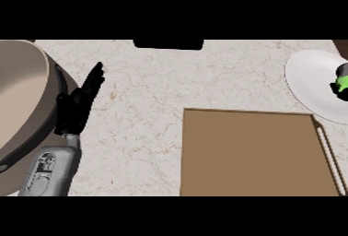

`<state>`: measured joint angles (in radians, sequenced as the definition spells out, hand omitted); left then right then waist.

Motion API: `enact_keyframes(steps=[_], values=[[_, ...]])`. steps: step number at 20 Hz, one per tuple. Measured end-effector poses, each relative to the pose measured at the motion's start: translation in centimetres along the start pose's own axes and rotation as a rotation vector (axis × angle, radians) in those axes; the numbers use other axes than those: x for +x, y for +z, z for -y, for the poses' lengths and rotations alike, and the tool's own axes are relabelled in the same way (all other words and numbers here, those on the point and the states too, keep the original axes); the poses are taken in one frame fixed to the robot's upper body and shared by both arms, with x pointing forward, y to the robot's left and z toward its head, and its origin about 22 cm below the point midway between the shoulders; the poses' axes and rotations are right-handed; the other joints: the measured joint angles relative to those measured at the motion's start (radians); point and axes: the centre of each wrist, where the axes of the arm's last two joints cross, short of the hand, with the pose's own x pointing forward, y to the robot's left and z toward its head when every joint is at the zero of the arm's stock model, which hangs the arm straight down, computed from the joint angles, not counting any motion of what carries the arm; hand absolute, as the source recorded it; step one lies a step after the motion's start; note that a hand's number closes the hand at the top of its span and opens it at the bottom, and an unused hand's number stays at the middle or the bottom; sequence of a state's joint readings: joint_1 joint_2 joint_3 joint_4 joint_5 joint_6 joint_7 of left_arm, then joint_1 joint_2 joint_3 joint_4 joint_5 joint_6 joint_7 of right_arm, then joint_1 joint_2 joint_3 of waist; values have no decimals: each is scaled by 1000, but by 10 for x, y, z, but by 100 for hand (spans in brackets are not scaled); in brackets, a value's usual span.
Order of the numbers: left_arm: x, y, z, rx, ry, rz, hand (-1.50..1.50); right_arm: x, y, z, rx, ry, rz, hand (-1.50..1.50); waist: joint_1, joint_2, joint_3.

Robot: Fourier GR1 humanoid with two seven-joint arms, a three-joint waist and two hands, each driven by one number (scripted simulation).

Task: Pick the eggplant from the tray and place it in the plate

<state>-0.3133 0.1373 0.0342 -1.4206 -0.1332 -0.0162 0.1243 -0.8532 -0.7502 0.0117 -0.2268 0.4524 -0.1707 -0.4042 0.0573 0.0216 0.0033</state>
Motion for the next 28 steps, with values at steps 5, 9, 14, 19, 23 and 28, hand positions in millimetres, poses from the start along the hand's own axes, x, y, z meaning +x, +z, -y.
enact_keyframes(steps=[5, 9, 14, 19, 23, 28], values=[[0, 2, 4, -7, -2, 10, 0, 2, 1, -25, 59, -84, -74, -150, 8, 4, 2], [-3, 3, 4, -7, 10, 12, 0, 6, 2, -39, 76, -144, -83, -150, 10, 6, 2], [-7, 5, -1, 6, 3, 5, 0, 13, -2, -40, 33, -341, -39, -150, 4, 5, 3], [-8, 6, -3, 14, -1, 2, 0, -3, 2, -18, -113, -533, -51, -150, -8, 2, 3], [-6, 7, -7, 23, 1, 4, 0, -30, 14, 9, -214, -633, -106, -150, -15, -1, 2], [-8, 4, -5, 28, -3, -6, 0, -71, 42, 42, -308, -703, -149, -150, -24, 1, 3]])
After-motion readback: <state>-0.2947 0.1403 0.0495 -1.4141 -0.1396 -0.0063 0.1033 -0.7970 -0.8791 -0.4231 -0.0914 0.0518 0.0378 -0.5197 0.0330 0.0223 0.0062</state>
